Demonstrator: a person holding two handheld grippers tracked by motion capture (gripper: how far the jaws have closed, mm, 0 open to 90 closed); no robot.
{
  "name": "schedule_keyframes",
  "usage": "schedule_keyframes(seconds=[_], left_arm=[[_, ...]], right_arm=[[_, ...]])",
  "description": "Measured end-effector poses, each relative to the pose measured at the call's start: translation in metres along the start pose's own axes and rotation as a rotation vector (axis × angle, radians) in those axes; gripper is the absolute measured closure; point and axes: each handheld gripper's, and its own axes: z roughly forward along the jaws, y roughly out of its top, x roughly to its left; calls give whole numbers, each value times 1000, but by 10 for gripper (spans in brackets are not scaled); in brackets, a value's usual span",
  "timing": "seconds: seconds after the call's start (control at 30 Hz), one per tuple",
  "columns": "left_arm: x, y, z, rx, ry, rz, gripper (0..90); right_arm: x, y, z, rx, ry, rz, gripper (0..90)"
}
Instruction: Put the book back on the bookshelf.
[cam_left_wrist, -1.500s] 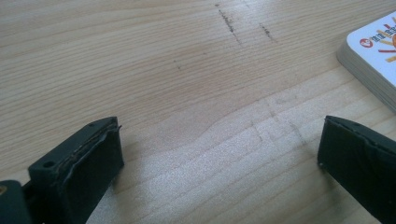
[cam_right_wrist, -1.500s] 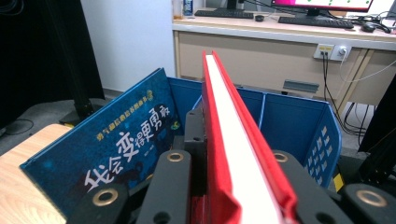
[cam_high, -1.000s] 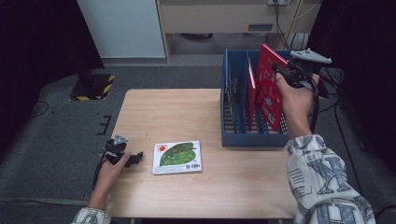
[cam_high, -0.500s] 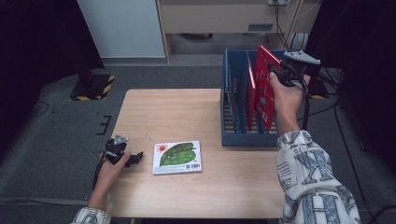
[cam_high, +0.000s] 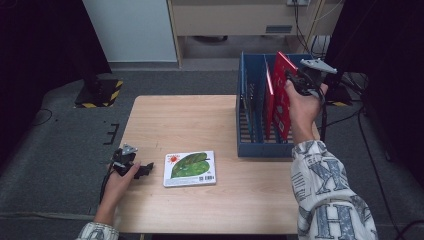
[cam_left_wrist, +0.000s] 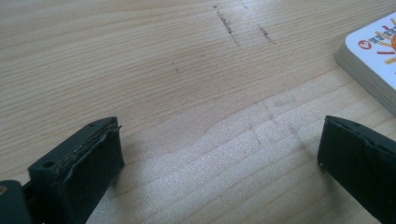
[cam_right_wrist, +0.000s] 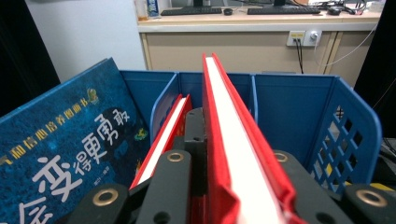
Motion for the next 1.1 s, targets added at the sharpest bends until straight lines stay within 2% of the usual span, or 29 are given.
schedule_keyframes(seconds=[0.07, 0.3, 0.47, 0.6, 0.97, 1.1], left_arm=[[0, 0, 0, 0, 0, 0, 0], [0, 0, 0, -2, -1, -2, 0], [0, 0, 0, -2, -2, 0, 0], [0, 0, 0, -2, -2, 0, 0], [0, 1, 1, -1, -3, 2, 0], [0, 1, 1, 1, -4, 7, 0]], right_arm=[[0, -3, 2, 4, -4, -6, 790], [-3, -11, 5, 0, -12, 16, 790], [-2, -13, 6, -10, -25, 0, 789], [-2, -16, 7, -11, -21, 21, 790], [-3, -26, 12, -10, -26, 25, 790], [-1, -29, 15, -1, -21, 9, 789]])
